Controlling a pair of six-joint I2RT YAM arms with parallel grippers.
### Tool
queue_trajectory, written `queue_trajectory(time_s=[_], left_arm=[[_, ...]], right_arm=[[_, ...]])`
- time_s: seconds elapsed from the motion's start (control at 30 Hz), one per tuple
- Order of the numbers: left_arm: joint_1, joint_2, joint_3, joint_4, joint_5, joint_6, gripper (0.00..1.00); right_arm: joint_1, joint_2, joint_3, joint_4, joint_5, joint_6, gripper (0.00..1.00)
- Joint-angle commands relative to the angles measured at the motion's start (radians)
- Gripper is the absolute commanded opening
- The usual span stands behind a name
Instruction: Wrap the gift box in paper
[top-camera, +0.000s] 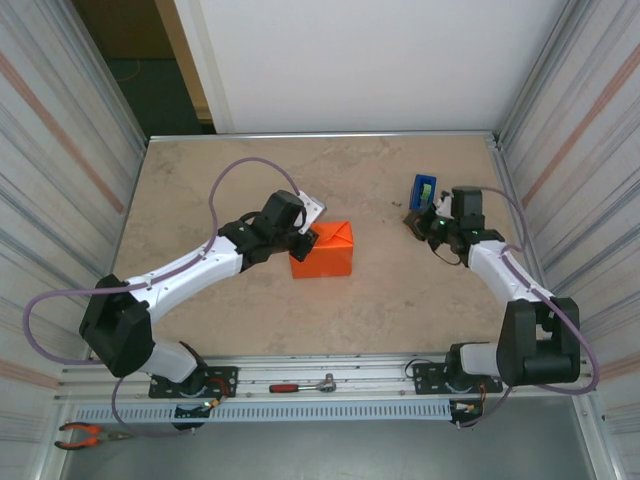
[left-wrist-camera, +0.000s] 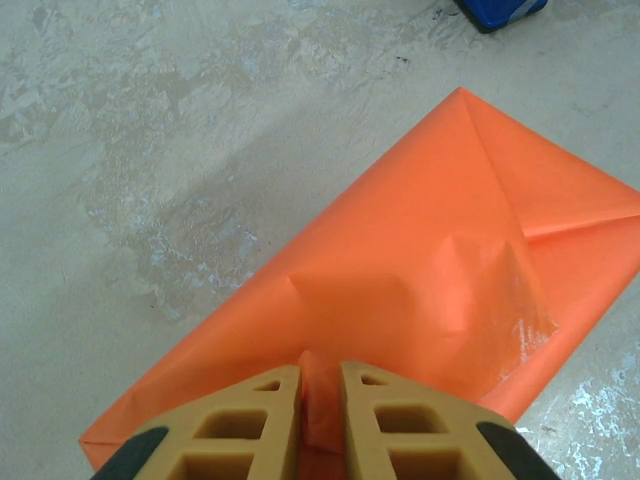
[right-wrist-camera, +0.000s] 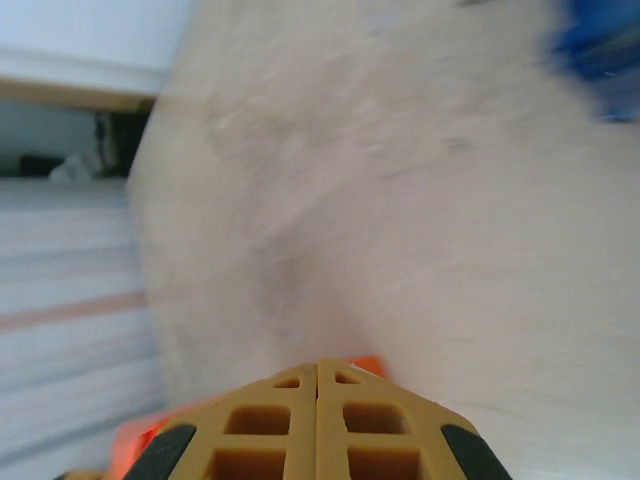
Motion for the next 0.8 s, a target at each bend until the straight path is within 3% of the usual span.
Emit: queue_trajectory(time_s=[0.0,0.37,0.77], left_arm=[[-0.025,0.042,-0.046,-0.113,0.045,0.011,0.16],[-0.028,0.035,-0.048,-0.113,0.044,0.011,0.16],[-0.023,0.021,-0.013,-0.134,0.042,0.024,0.17]], right_arm=[[0.107,0.002,0.110,-0.033,0.041,-0.019,0.00],[0.413,0.216,0.337,-0.001,0.058,-0.022,0.00],[0.490,0.208,0.191,0.023,0.072,-0.010,0.00]])
